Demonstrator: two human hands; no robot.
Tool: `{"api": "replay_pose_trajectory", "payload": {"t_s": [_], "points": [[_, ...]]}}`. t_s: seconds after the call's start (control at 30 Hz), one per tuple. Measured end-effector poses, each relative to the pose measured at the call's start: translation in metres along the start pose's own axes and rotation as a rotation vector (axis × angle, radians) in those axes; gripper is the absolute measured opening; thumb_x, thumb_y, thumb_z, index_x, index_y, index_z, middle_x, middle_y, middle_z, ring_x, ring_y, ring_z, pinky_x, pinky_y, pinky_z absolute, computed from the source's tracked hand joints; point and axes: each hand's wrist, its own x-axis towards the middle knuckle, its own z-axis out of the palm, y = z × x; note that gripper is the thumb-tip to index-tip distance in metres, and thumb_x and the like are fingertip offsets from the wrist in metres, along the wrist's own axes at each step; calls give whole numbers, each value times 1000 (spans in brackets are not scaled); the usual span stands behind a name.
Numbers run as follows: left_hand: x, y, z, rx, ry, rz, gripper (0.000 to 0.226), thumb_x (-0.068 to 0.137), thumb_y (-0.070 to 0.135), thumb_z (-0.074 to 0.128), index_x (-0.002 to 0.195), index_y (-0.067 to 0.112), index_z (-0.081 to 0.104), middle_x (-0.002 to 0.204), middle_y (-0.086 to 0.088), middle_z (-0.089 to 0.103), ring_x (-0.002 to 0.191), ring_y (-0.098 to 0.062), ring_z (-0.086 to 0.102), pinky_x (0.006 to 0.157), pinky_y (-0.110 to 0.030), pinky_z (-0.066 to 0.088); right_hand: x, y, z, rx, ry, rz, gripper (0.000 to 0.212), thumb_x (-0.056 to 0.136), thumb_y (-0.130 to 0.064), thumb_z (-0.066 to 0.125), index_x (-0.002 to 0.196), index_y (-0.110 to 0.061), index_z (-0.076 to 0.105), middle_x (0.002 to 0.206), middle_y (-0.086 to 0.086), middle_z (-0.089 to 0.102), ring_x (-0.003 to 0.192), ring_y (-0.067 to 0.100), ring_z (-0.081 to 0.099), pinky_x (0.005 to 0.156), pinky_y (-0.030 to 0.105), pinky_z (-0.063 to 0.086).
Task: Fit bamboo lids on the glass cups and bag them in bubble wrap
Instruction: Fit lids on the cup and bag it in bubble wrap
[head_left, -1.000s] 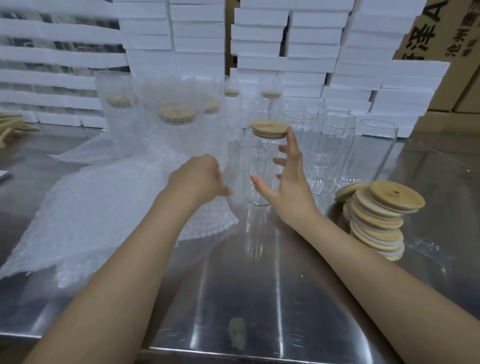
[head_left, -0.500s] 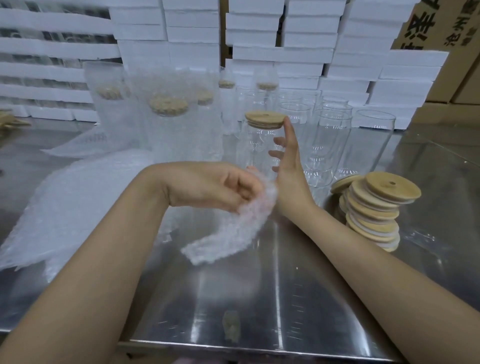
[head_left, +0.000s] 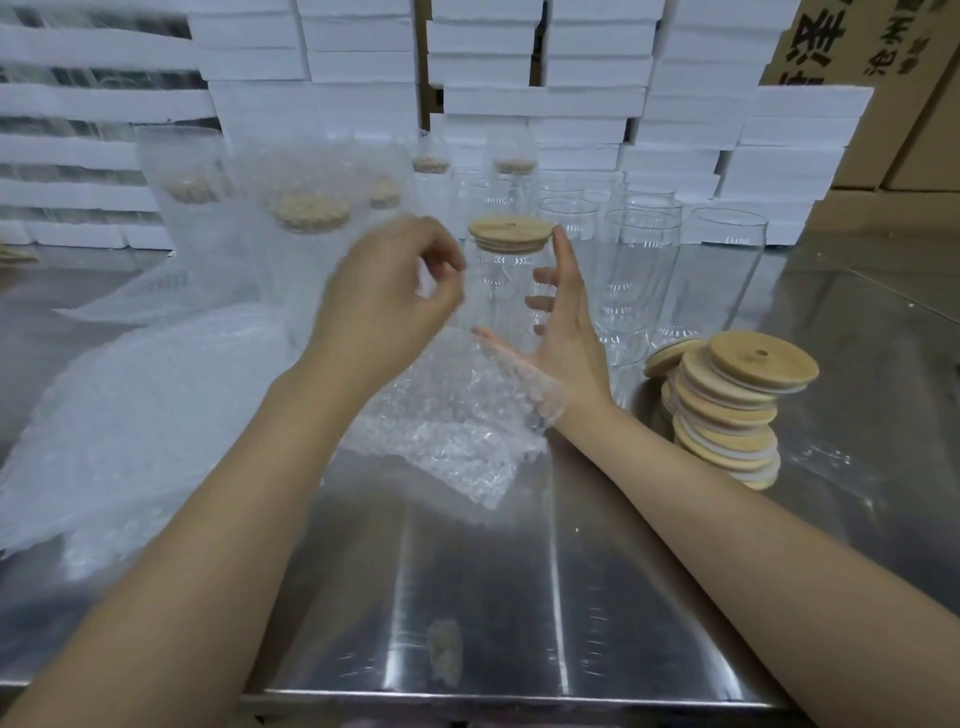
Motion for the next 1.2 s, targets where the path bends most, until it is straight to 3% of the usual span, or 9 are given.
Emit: {"api": "replay_pose_trajectory", "payload": {"t_s": [0.07, 0.13, 0.27, 0.4, 0.6, 0.7, 0.87, 1.0, 1.2], "points": [[-5, 8, 7, -318, -442, -113, 32, 75, 50, 72, 71, 20, 60, 67, 6, 59, 61, -3, 49, 62, -24, 41, 1, 1, 0, 38, 12, 15, 110, 73, -41, 81, 146, -43, -2, 127, -10, 37, 107, 8, 53, 85, 48, 53], [-13, 6, 19, -121, -756, -179, 56, 66, 71, 69, 63, 18, 52, 56, 7, 50, 53, -5, 43, 57, -26, 36, 0, 4, 1, 85, 37, 31, 110, 72, -39, 82, 147, -44, 2, 124, -11, 37, 104, 8, 54, 86, 48, 53], [-19, -9, 32, 240, -870, -287, 56, 64, 74, 68, 71, 20, 54, 67, 9, 54, 65, -13, 51, 64, -32, 40, 2, 5, 2, 147, 113, 83, 110, 69, -46, 79, 150, -42, 5, 124, -10, 43, 102, 7, 56, 86, 44, 54], [-18, -22, 34, 230, -700, -310, 19, 84, 33, 62, 72, 20, 54, 76, 3, 59, 78, -22, 59, 72, -36, 47, 1, 2, -1, 214, 228, 21, 115, 68, -41, 81, 150, -40, 0, 128, -6, 42, 107, 7, 55, 94, 34, 51], [-12, -34, 41, 127, -272, -429, 17, 98, 12, 48, 84, 11, 57, 90, -10, 62, 79, -27, 58, 68, -29, 41, -1, -10, -7, 306, 397, -97, 107, 73, -18, 83, 144, -26, 3, 137, 7, 31, 116, 21, 52, 103, 40, 48], [-14, -40, 43, 70, -293, -506, 20, 100, 15, 46, 87, 7, 59, 90, -11, 62, 73, -24, 60, 66, -29, 43, -2, -16, -11, 442, 430, -80, 108, 75, -11, 80, 143, -22, -3, 140, 17, 30, 114, 23, 55, 99, 44, 50], [-15, -32, 44, 89, -351, -534, 71, 101, 53, 24, 79, -2, 63, 80, -17, 67, 79, -29, 60, 71, -35, 41, -3, -22, -10, 528, 426, -30, 106, 77, -16, 78, 143, -26, -4, 136, 18, 34, 112, 21, 58, 95, 42, 53], [-22, -21, 50, 175, -456, -562, 71, 78, 80, 41, 92, 11, 51, 76, -1, 60, 74, -19, 58, 61, -34, 40, -4, -19, -9, 497, 418, -13, 107, 76, -16, 78, 145, -26, -4, 136, 18, 36, 111, 20, 59, 94, 43, 53], [-25, -23, 54, 138, -389, -542, 28, 88, 28, 55, 110, 12, 50, 95, -12, 62, 86, -30, 59, 63, -31, 37, -2, -11, -8, 327, 402, -20, 108, 73, -29, 81, 146, -30, 2, 135, 12, 38, 108, 12, 56, 93, 37, 53]]}}
